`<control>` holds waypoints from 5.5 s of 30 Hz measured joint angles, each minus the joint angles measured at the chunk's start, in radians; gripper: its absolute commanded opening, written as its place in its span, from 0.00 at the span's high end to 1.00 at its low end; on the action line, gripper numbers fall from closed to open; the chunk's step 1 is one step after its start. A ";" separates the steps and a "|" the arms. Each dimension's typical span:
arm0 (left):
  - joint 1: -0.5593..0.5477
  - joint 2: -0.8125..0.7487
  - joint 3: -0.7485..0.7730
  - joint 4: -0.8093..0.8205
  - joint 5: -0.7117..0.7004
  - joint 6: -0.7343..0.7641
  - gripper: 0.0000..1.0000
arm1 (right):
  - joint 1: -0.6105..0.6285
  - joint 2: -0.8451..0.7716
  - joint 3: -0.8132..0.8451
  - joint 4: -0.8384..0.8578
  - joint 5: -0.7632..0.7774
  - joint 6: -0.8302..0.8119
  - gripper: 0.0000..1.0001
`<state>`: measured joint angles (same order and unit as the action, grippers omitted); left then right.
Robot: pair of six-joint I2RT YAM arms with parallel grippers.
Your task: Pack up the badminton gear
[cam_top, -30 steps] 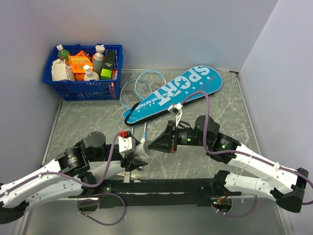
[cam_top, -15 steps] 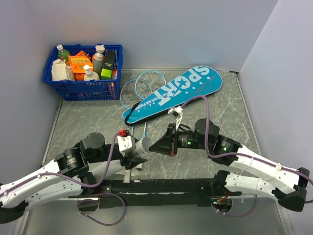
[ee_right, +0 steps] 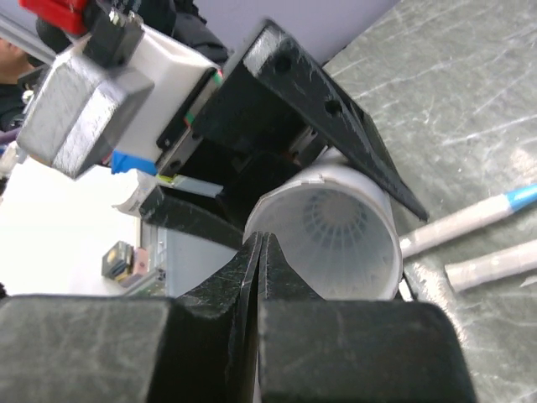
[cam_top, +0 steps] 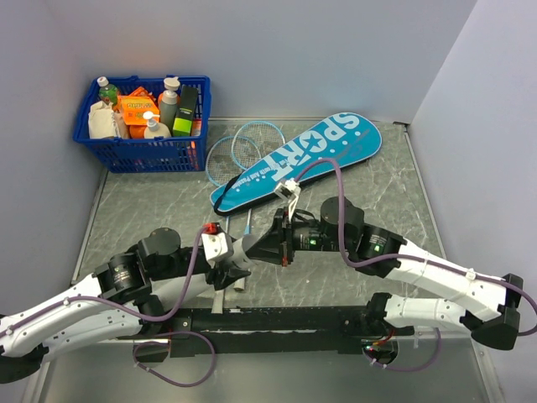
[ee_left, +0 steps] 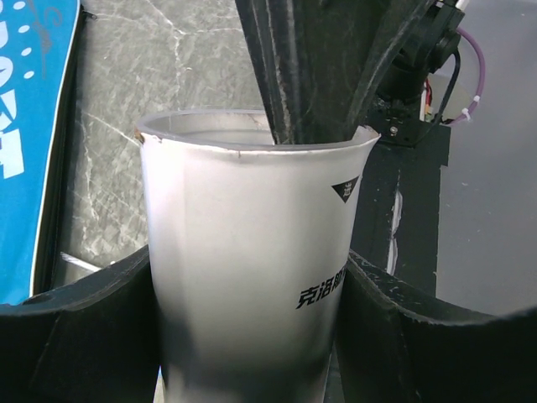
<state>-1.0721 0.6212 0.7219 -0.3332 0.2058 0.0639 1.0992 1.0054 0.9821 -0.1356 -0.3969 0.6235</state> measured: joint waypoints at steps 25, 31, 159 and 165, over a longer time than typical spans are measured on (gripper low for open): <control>0.462 0.448 0.311 -0.009 -0.438 -0.006 0.99 | -0.099 -0.310 0.110 -0.585 0.628 -0.060 1.00; 0.617 0.617 0.326 0.026 -0.459 0.074 0.99 | -0.099 -0.319 0.018 -0.600 0.625 -0.060 1.00; 0.536 -0.134 -0.011 -0.093 -0.370 -0.443 0.04 | -0.323 0.578 0.034 -0.300 0.465 0.047 1.00; 0.536 -0.134 -0.011 -0.094 -0.370 -0.443 0.04 | -0.374 0.460 -0.032 -0.310 0.486 0.043 1.00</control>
<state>-0.5362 0.4870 0.7109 -0.4271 -0.1642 -0.3790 0.7254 1.4651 0.9497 -0.4458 0.0895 0.6666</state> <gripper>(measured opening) 0.963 0.045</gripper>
